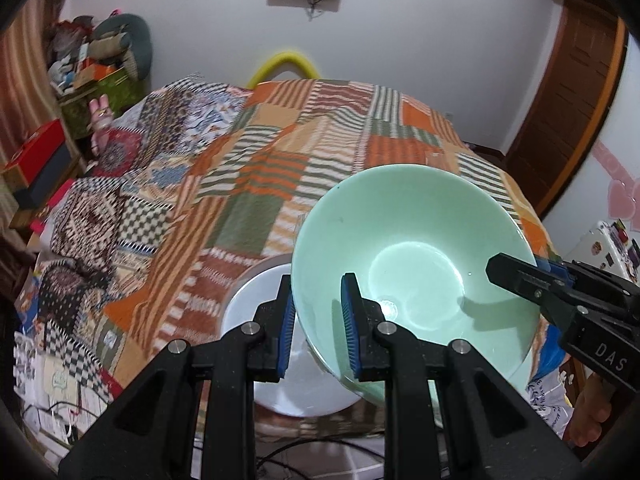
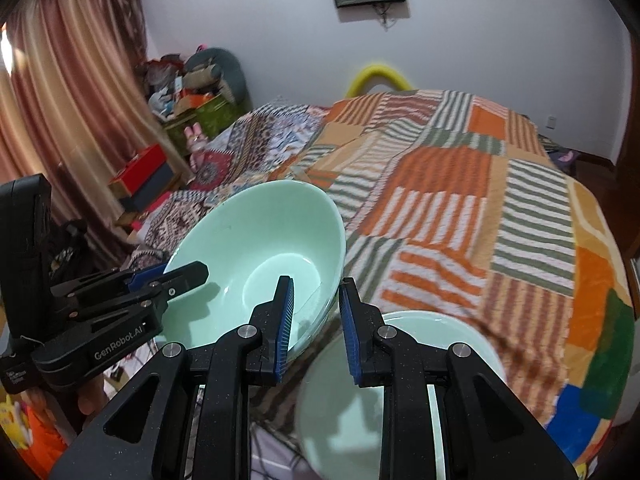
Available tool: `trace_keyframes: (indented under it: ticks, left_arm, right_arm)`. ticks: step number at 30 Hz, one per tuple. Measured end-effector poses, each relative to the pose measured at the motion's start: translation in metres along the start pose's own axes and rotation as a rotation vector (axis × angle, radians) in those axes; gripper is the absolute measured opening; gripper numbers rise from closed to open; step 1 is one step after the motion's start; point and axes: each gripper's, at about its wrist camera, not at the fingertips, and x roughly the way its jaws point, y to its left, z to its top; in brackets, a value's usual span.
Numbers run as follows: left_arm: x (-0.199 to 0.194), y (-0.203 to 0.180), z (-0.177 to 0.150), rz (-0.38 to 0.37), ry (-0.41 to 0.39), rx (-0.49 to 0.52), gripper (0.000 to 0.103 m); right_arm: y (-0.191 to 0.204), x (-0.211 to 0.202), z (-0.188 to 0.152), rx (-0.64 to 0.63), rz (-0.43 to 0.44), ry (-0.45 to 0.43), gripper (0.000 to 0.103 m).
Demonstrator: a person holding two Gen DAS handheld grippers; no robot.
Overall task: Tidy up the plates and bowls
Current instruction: 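Lift the mint-green bowl with both grippers and carry it over the stack, then lower the mint-green bowl into the white spotted bowl with both grippers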
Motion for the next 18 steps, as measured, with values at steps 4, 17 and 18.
trace_keyframes:
  ticks: [4,17,18]
  left_arm:
    - [0.003,0.017,-0.010,0.024,0.020,-0.031,0.022]
    - [0.024,0.051,-0.034,0.078,0.087,-0.084,0.022]
    - [0.025,0.052,-0.036,0.079,0.093,-0.086,0.022]
  right_arm:
    - [0.015,0.012,-0.004,-0.024,0.023,0.033,0.021]
    - [0.045,0.048,-0.016,-0.086,0.028,0.126,0.021]
    - [0.045,0.050,-0.017,-0.087,0.026,0.132,0.021]
